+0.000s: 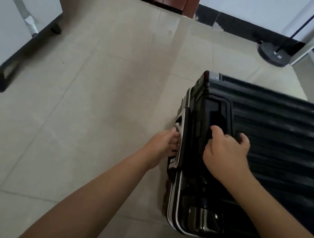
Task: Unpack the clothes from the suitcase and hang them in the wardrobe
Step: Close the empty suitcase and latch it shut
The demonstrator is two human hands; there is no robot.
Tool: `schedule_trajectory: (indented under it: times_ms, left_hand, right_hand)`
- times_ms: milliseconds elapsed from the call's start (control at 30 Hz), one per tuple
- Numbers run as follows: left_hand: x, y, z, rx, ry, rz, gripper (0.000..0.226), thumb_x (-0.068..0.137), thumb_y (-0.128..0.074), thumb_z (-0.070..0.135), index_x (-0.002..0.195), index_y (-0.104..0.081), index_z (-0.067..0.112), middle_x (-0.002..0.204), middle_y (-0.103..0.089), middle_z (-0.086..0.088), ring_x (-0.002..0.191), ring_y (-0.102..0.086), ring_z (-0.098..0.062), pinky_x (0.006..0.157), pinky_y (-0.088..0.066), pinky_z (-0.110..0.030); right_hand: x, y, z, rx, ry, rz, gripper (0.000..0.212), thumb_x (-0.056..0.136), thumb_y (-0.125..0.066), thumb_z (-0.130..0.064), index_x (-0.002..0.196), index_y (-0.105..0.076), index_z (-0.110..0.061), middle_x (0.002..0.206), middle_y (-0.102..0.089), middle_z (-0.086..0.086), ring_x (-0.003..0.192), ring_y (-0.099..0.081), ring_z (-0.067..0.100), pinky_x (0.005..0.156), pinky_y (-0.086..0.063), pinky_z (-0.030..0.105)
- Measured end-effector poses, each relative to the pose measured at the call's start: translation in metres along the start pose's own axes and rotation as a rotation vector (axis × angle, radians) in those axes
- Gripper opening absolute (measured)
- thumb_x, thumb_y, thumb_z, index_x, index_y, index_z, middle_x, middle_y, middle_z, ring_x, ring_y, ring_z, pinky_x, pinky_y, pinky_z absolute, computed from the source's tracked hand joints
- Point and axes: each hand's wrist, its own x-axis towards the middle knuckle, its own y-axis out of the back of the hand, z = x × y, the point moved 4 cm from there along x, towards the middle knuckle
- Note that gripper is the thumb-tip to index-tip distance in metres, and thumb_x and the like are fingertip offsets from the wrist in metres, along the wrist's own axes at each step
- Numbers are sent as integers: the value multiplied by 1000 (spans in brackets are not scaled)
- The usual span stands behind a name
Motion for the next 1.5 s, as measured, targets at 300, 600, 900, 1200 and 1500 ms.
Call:
schedule_trajectory:
  times_ms: [300,600,900,1200,1500]
  left_hand:
    - [-22,4,-6,-221,125,51,45,97,-28,40,63,-39,14,36,-40,6,29,-34,-7,44,-27,-23]
    - [-58,39,-34,-330,23,161,52,98,-17,46,69,-42,10,37,-37,4,26,-27,-7,34,-26,-16]
    - [-112,26,9,-184,-67,228,51,97,-18,47,71,-42,10,37,-36,3,26,-27,-7,34,-24,-14]
    - [-195,-88,93,-65,30,101,59,88,-17,55,59,-45,12,38,-36,0,28,-29,-9,36,-28,-19]
    - [-258,-231,186,90,90,-36,65,79,-19,59,36,-50,22,38,-35,-1,29,-30,-10,36,-31,-19]
  right_hand:
    - [-14,-3,1,187,-21,-24,42,95,-33,-20,136,-31,-13,119,-55,2,120,-42,18,113,-11,41]
    - [-8,3,-46,128,108,29,61,89,-47,-33,139,-21,-9,117,-57,6,110,-51,25,96,-30,38]
    - [-30,56,-42,327,236,119,44,86,-50,-34,123,-35,-15,89,-46,-6,100,-52,19,91,-23,33]
    - [-73,176,50,565,96,-19,60,88,-53,-32,138,-23,-19,106,-46,-9,113,-47,10,99,-8,23]
    - [-127,285,164,903,-233,-116,61,92,-50,-23,143,-18,-19,114,-45,-2,105,-42,12,110,-27,37]
